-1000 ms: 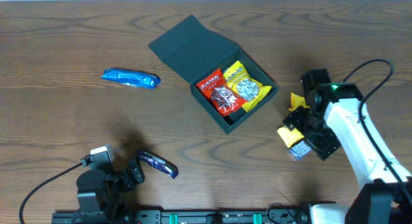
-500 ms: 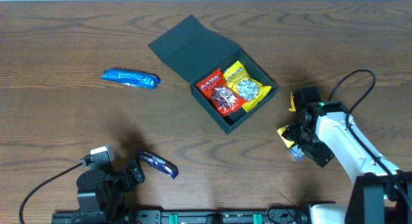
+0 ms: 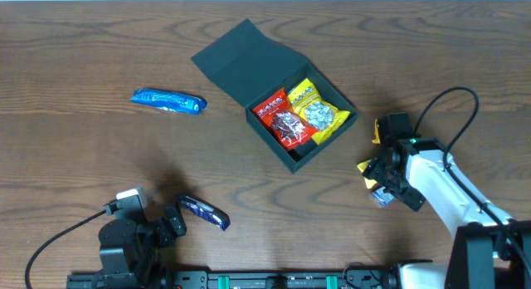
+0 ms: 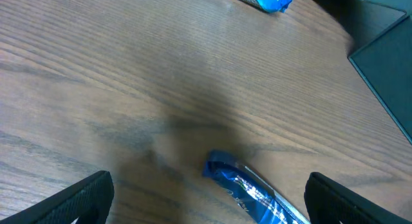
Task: Pack container
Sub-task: 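Lower the right gripper onto the clear blue-capped candy tin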
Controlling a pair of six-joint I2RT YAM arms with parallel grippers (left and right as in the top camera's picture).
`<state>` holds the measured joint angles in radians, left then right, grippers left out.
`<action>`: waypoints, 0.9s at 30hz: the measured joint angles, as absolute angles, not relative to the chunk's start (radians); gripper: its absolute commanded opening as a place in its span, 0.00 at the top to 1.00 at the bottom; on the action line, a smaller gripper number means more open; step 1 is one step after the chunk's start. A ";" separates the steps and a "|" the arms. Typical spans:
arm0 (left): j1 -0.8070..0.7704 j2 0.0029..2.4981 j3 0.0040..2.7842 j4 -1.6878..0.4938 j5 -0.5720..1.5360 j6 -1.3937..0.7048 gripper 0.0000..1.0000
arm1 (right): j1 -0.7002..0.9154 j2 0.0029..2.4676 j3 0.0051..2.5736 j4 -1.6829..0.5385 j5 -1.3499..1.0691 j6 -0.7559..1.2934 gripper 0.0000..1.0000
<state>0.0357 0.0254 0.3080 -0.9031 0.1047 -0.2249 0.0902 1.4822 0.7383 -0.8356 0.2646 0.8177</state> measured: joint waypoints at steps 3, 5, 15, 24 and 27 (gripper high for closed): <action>0.036 0.025 0.308 -0.903 0.105 -0.225 0.05 | 0.090 1.476 0.730 -0.827 0.266 0.818 0.09; 0.036 0.025 0.308 -0.903 0.105 -0.225 0.05 | 0.087 1.476 0.729 -0.822 0.266 0.816 0.11; 0.036 0.025 0.308 -0.903 0.105 -0.225 0.05 | 0.057 1.433 0.706 -0.900 0.259 0.814 0.18; 0.036 0.025 0.308 -0.903 0.105 -0.225 0.05 | 0.057 1.417 0.663 -0.838 0.265 0.814 0.27; 0.036 0.025 0.308 -0.903 0.105 -0.225 0.05 | 0.054 1.412 0.657 -0.832 0.266 0.814 0.28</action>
